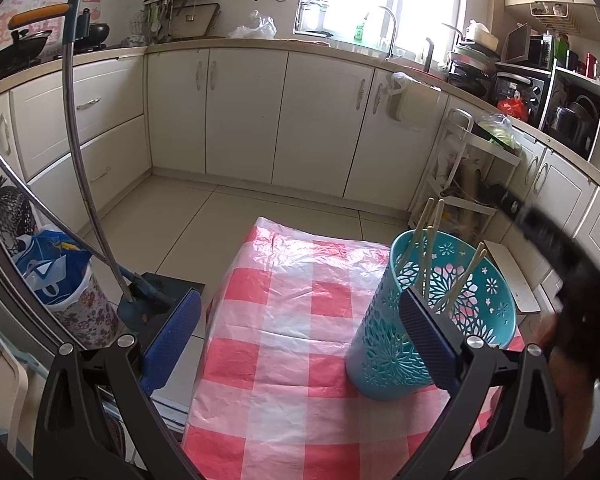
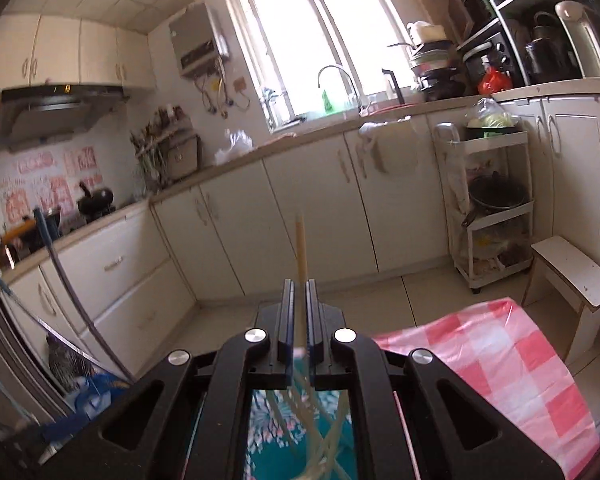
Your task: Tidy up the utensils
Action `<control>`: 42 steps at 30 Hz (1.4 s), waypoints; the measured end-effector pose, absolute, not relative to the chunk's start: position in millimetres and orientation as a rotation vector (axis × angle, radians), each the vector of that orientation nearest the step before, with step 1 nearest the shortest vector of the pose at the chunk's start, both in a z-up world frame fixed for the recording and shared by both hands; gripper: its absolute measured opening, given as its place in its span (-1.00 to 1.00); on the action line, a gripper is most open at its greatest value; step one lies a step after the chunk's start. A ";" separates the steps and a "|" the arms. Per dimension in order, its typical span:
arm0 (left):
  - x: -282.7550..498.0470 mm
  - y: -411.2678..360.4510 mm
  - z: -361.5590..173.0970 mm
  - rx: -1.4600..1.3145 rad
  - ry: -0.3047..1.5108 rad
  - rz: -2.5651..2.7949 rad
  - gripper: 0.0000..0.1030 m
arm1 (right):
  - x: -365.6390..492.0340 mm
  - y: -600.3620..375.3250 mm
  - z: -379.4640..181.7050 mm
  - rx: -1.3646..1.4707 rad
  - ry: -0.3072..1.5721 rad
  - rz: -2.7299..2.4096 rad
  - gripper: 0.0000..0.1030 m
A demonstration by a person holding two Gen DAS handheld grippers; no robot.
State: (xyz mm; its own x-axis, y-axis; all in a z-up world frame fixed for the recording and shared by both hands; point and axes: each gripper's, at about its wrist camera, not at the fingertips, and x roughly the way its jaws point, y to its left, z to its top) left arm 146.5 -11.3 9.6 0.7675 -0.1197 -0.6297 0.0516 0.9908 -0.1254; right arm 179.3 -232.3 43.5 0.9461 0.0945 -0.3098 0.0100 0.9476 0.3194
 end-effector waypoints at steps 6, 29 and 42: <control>144.9 -13.1 9.3 -0.098 0.691 -0.086 0.85 | 151.7 -228.2 26.9 0.271 0.413 0.081 -0.49; 94.9 -59.5 26.5 0.074 0.665 -0.047 0.85 | 52.1 -248.3 32.6 0.416 0.590 -0.029 0.32; 1.2 -43.0 76.4 0.037 0.705 -0.054 0.85 | -11.8 -230.6 56.0 0.380 0.672 -0.004 0.50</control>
State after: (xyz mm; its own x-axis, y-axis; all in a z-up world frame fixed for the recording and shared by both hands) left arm 1.2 -43.0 76.4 0.7603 -0.0369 -0.6485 0.0621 0.9979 0.0161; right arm -11.8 -230.6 56.0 0.7850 0.1175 -0.6083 0.1254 0.9314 0.3418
